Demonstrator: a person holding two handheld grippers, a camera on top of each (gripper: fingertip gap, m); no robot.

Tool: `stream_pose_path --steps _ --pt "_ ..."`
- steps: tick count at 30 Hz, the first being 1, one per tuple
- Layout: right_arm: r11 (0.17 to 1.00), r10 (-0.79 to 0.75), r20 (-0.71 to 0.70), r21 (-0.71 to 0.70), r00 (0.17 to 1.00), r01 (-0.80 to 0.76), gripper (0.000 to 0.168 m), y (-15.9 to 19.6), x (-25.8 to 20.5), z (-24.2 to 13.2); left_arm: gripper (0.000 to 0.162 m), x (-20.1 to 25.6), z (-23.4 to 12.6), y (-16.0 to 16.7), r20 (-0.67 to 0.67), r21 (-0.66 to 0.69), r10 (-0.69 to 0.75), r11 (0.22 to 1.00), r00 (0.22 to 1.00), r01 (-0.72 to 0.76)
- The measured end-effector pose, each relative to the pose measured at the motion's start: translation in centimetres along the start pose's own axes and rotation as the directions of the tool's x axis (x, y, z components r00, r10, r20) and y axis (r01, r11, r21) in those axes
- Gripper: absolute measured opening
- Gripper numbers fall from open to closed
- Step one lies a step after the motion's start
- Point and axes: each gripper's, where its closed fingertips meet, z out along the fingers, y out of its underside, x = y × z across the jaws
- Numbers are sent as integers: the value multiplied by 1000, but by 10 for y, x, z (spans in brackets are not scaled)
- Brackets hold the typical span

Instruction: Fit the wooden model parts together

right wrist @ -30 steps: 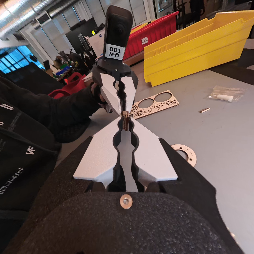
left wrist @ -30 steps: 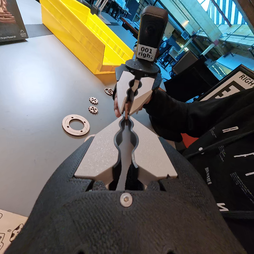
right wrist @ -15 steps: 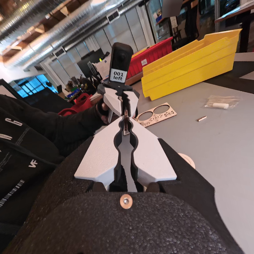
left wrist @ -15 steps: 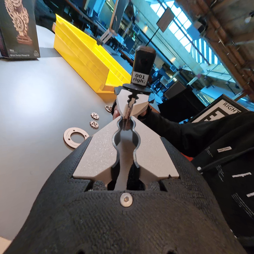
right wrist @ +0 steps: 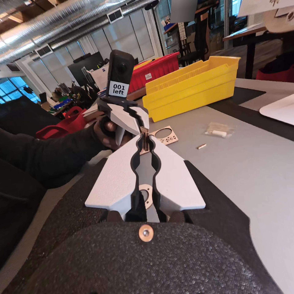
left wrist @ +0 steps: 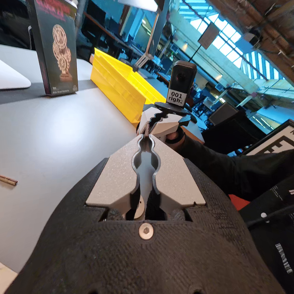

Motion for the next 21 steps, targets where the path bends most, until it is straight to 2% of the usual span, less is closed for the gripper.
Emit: stream_pose_path --steps 4,7,9,12,17,21 --pt "1000 23 -34 1 999 -23 4 11 7 -4 7 -5 5 14 -38 -54 -33 998 999 31" --pt "991 112 -2 70 994 -112 2 3 6 -5 9 -4 7 10 -79 -9 -66 998 995 65" --pt "977 176 33 120 984 -179 1 -2 5 -5 4 -5 6 8 -81 22 -72 997 994 74" --pt "964 211 56 153 976 -218 1 -5 3 -6 3 -3 6 5 -90 39 -69 997 993 73" --pt "970 190 65 141 980 -198 2 -5 -2 -5 2 2 4 4 -77 22 -13 1000 997 15" --pt "997 50 1 60 999 -50 4 2 -3 -4 1 2 2 9 -21 -61 53 997 998 -54"
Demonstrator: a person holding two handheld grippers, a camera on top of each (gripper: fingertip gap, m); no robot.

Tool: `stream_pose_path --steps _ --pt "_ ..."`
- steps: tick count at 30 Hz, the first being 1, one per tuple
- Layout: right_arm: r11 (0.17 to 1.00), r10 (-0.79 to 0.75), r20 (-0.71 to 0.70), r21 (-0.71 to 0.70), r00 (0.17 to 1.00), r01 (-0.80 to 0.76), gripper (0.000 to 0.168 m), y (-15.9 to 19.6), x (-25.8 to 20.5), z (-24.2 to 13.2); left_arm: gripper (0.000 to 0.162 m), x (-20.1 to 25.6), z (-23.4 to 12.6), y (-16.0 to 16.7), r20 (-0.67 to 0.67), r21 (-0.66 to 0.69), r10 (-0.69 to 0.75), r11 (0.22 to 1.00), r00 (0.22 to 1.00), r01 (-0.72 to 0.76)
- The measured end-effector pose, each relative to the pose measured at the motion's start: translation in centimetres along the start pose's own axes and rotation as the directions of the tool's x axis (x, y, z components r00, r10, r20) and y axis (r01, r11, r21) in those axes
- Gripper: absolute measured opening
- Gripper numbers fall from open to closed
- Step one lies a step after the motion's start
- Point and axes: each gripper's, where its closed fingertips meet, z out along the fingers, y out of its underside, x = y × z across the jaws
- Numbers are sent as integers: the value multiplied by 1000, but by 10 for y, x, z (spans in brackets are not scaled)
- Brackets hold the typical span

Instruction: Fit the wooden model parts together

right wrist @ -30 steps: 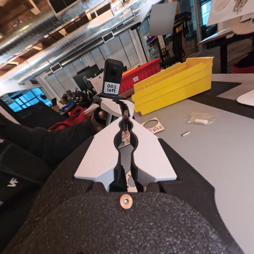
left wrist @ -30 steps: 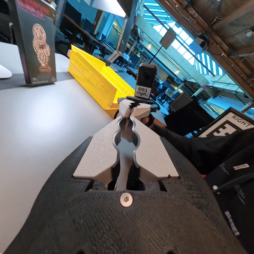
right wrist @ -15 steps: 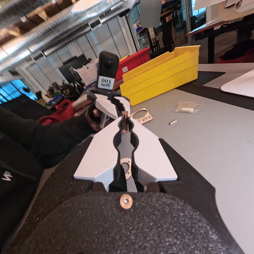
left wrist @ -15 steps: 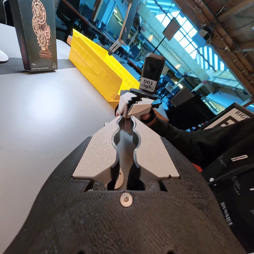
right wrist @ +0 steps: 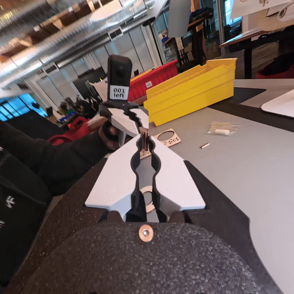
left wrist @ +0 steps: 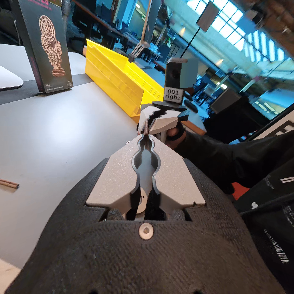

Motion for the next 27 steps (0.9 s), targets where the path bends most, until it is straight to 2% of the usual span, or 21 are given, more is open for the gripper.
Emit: stream_pose_path --steps 6,15,22,27 --pt "993 -100 -43 -68 994 97 4 4 0 1 2 0 -2 5 100 -110 112 989 989 -101" --pt "959 -254 -204 -182 946 218 5 14 11 6 2 -14 -4 12 132 -124 67 991 989 -51" --pt "992 -84 -81 -106 993 75 6 10 1 5 2 -4 -6 8 25 -82 -27 996 999 29" --pt "991 -65 -53 -122 996 58 6 14 -1 5 2 -3 -7 8 1 -78 -61 995 998 61"
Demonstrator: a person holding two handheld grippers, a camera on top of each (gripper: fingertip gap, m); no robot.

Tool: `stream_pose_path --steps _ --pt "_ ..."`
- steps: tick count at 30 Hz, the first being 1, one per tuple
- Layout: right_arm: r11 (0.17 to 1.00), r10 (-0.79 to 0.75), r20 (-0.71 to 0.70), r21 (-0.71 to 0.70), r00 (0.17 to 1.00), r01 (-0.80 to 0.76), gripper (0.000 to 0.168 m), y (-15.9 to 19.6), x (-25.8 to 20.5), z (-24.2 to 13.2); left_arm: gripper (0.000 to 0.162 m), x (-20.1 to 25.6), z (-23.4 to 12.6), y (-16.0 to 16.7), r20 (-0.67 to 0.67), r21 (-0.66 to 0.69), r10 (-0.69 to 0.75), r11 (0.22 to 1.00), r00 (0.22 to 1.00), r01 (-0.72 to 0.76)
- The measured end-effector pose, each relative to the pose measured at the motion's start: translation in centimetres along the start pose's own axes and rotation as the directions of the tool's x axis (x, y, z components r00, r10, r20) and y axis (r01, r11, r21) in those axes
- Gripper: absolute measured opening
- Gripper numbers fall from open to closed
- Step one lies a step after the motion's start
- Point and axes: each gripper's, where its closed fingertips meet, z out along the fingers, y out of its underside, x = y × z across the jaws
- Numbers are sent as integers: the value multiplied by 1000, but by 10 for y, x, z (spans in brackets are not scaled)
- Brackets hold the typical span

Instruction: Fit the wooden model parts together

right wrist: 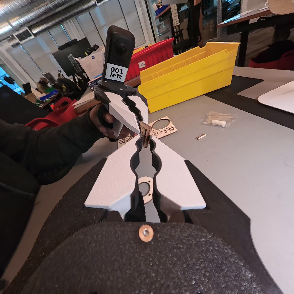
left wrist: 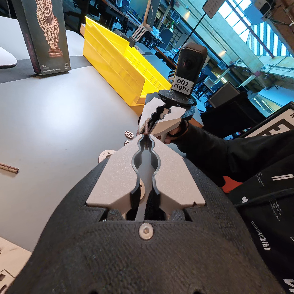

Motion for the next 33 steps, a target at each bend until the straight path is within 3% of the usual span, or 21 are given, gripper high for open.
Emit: stream_pose_path --steps 6,14,18,21,26,33 --pt "999 -17 8 -37 1000 18 5 3 -1 -2 2 2 1 0 -15 2 -29 1000 999 29" --pt "990 -123 -128 -91 984 112 5 7 10 2 4 -7 3 4 45 -2 -48 999 998 48" --pt "993 -108 -128 -63 986 101 4 4 7 1 4 -4 1 1 30 12 -46 999 998 46" --pt "998 -56 -25 0 998 56 4 -4 -5 -1 2 5 -2 -2 -34 14 -42 999 999 43" --pt "999 -25 7 48 1000 24 3 -10 -8 -2 2 11 -3 -6 -74 35 -58 998 996 61" --pt "1000 -24 -115 -3 993 24 3 -3 3 1 3 1 -2 -3 22 27 -12 1000 1000 11"
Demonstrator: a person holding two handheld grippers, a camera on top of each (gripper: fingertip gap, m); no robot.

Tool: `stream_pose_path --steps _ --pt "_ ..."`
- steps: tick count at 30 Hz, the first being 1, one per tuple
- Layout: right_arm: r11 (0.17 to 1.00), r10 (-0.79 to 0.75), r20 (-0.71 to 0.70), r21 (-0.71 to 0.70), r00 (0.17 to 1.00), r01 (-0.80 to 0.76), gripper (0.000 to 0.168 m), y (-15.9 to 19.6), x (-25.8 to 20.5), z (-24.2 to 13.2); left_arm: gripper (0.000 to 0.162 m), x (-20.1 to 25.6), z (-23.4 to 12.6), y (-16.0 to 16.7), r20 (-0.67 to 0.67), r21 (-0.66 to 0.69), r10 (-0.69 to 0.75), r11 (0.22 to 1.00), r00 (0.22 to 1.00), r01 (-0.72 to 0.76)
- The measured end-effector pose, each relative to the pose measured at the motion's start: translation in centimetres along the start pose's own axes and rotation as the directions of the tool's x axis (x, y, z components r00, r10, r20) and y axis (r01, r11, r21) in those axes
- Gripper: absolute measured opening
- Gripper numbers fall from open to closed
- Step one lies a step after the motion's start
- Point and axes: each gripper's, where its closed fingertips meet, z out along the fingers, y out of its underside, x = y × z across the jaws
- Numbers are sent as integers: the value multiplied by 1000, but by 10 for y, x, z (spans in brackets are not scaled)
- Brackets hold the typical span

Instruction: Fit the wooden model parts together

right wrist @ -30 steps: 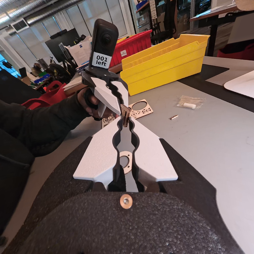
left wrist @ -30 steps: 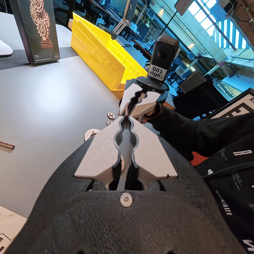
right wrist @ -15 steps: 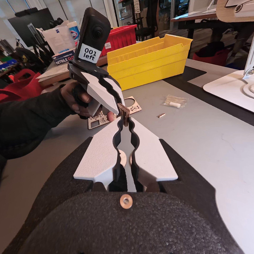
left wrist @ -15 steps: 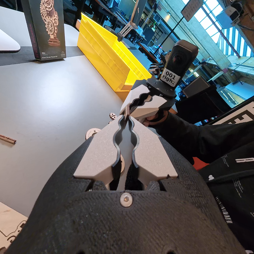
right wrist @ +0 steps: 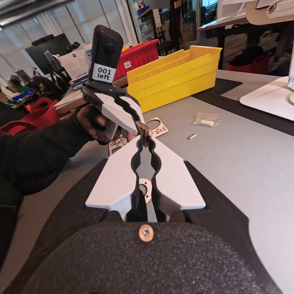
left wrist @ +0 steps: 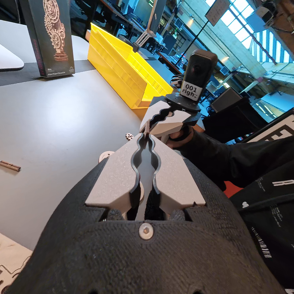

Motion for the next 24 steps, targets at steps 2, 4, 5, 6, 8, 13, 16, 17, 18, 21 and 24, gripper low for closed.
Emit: stream_pose_path --steps 2,4,5,6,8,13,16,17,18,21,24 --pt "1000 7 -16 -2 1000 -7 3 0 0 1 3 -2 -1 0 21 -10 21 1000 1000 -21" --pt "1000 -8 -54 -19 999 7 3 1 3 2 3 -4 0 0 43 -15 36 999 998 -36" --pt "1000 -2 -57 -21 998 1 3 2 3 2 3 -6 0 1 43 -15 30 999 999 -30" --pt "1000 -9 -51 -10 999 8 3 1 2 3 3 -6 -1 1 33 -12 25 1000 999 -24" --pt "1000 2 -41 -8 999 -3 5 0 2 3 2 -5 -2 0 26 -12 26 1000 999 -25" --pt "998 55 6 41 998 -55 5 -5 2 0 2 -3 -1 -2 -3 8 3 1000 1000 -3" --pt "995 77 38 65 996 -79 5 -8 -1 -1 2 -1 -1 -3 -23 12 -10 1000 1000 10" --pt "993 87 55 74 995 -91 5 -9 -2 -1 2 1 -1 -3 -31 9 -11 1000 999 11" --pt "992 97 64 80 993 -102 5 -9 -2 -1 2 1 -1 -3 -34 9 -12 1000 999 12" --pt "989 116 77 84 990 -122 4 -9 -2 -2 2 3 0 -2 -39 7 -15 1000 999 16" --pt "993 102 26 63 994 -104 4 -5 2 0 2 -2 1 0 24 -12 30 999 999 -29"
